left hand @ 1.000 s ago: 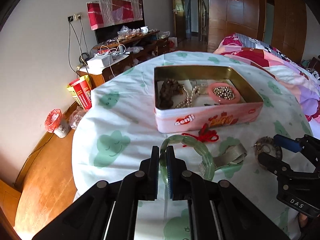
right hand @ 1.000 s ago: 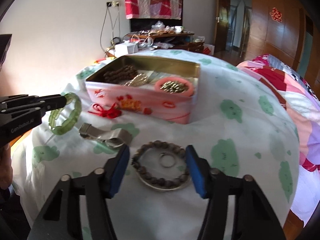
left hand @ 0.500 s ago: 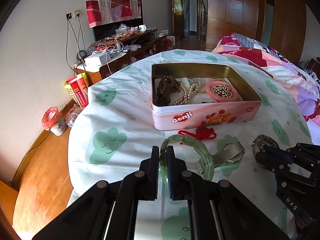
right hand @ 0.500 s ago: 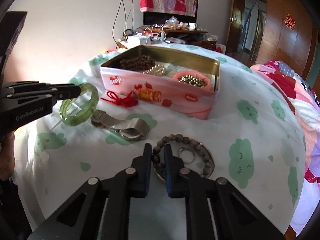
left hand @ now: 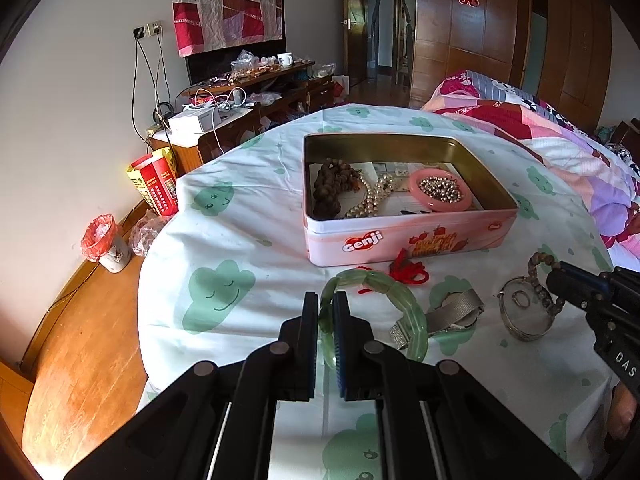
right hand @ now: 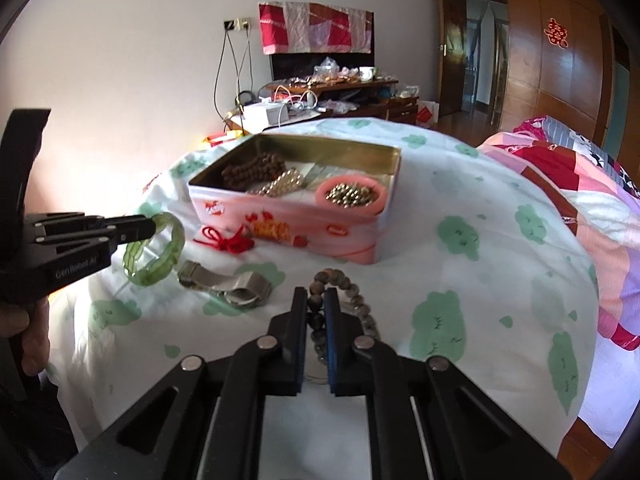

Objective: Organize jewelry
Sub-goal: 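Grasp the dark wooden bead bracelet with the right tool, then carry the jade bangle and bead bracelet over the pink tin with both tools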

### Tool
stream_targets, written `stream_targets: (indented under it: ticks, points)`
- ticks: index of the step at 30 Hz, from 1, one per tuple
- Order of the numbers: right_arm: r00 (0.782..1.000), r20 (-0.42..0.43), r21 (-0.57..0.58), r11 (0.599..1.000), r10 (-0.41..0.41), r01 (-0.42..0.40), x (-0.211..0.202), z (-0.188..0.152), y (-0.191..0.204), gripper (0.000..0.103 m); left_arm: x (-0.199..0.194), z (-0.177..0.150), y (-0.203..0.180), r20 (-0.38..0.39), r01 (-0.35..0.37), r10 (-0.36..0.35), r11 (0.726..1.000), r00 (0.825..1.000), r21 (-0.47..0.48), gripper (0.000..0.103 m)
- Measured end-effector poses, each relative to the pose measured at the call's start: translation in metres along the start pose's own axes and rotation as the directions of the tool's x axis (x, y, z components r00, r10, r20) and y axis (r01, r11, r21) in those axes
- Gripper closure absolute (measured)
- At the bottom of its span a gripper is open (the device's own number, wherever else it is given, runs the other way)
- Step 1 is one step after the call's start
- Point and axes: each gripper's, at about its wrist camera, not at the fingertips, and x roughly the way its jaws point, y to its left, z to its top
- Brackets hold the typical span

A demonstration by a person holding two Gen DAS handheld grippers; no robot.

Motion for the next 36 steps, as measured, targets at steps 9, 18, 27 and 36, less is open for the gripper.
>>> stream_targets:
  ticks: [9, 18, 27, 36]
  points:
    - [0.999, 0.040, 0.020, 1.000, -0.013, 0.012, -0.009, 0.005, -0.010, 0.093, -0.005, 0.004, 0.002, 0.015, 0.003, -0.003, 1.000, 1.000, -0.003, 0.097]
    - [0.998, 0.059, 0.010, 1.000, -0.015, 0.014, -0.012, 0.011, -0.011, 0.093, -0.018, 0.021, 0.000, 0.056, 0.010, -0.011, 1.000, 0.998, 0.011, 0.097]
    - [0.997, 0.074, 0.000, 1.000, -0.015, 0.015, -0.006, 0.028, -0.017, 0.093, -0.018, 0.042, -0.004, 0.068, 0.023, -0.026, 0.999, 0.997, 0.035, 0.097]
    - [0.996, 0.090, -0.009, 1.000, -0.019, 0.020, -0.001, 0.047, -0.021, 0.093, -0.016, 0.065, -0.008, 0.074, 0.036, -0.039, 0.998, 0.996, 0.050, 0.097]
